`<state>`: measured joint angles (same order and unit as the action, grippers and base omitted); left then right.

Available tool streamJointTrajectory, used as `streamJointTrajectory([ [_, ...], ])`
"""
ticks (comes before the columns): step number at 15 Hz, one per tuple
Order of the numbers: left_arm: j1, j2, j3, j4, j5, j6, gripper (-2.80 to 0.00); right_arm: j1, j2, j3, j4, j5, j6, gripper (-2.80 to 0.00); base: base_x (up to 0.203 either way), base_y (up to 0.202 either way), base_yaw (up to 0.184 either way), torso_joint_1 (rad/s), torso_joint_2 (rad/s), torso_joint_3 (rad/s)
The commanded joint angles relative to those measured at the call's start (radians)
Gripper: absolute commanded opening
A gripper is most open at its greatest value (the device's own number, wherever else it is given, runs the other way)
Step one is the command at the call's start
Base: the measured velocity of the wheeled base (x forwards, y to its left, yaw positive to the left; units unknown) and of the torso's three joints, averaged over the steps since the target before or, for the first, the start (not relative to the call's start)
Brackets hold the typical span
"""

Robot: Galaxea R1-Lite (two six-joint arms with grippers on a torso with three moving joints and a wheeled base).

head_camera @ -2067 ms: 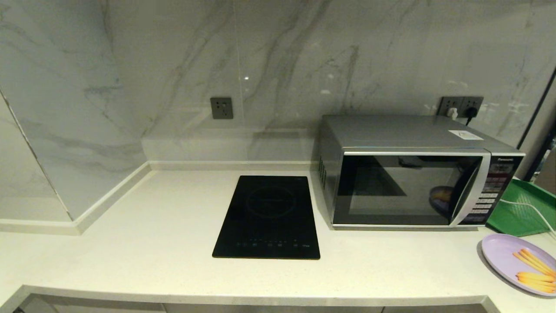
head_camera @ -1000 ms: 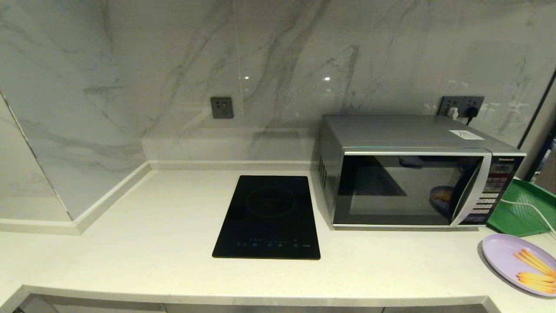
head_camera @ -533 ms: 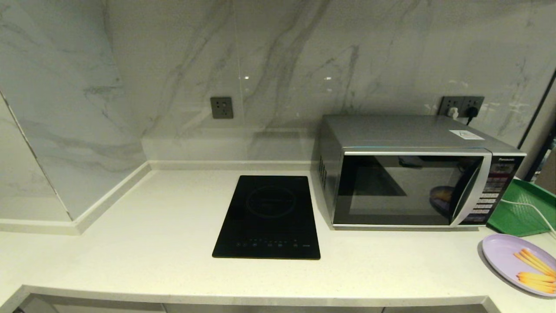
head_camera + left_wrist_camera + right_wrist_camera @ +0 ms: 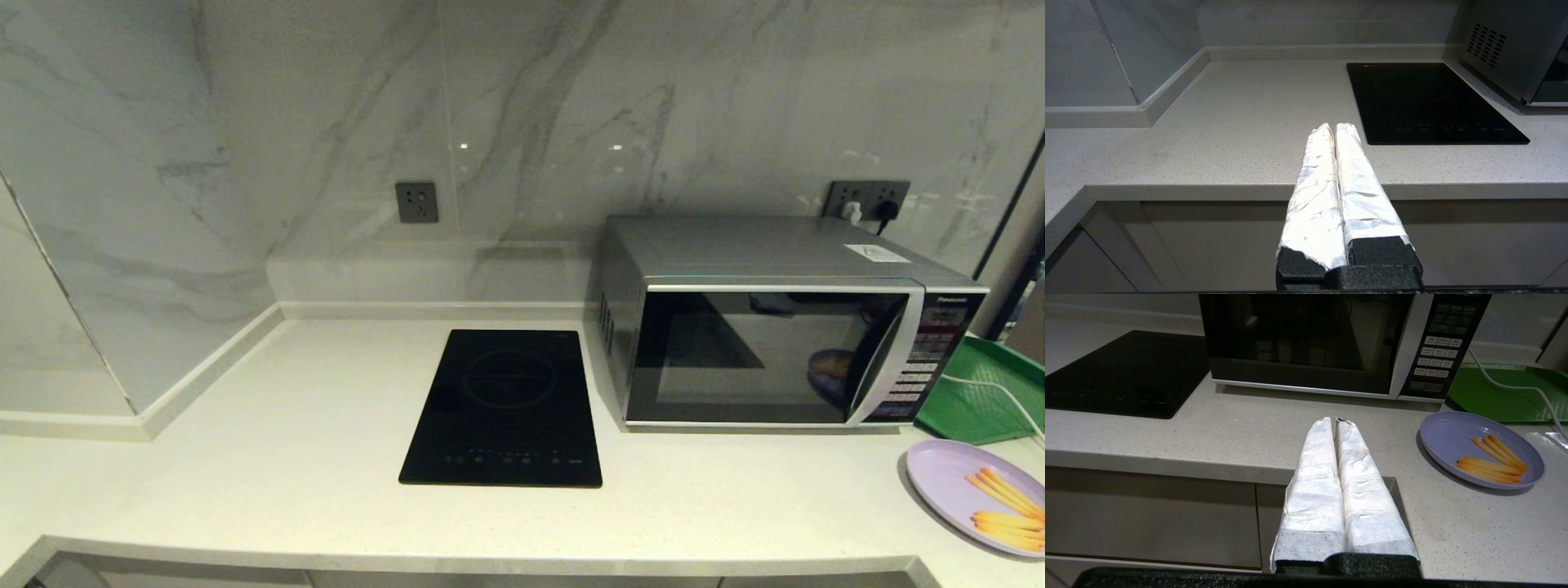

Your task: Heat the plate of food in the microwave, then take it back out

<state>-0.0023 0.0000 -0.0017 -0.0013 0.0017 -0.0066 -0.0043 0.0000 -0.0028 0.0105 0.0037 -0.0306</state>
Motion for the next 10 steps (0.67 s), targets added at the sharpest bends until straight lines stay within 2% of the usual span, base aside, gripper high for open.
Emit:
streamJointTrajectory([
  [1,0.001,0.000,0.000,0.000,0.000,0.000,-2.80,0.000,-0.002,0.000,-0.001,0.001,-0.002,-2.80,0.000,0.000,0.000,0.000,0.00,0.000],
  [10,0.000,0.000,0.000,0.000,0.000,0.000,-2.80,0.000,-0.002,0.000,-0.003,0.001,-0.002,-2.80,0.000,0.000,0.000,0.000,0.00,0.000],
])
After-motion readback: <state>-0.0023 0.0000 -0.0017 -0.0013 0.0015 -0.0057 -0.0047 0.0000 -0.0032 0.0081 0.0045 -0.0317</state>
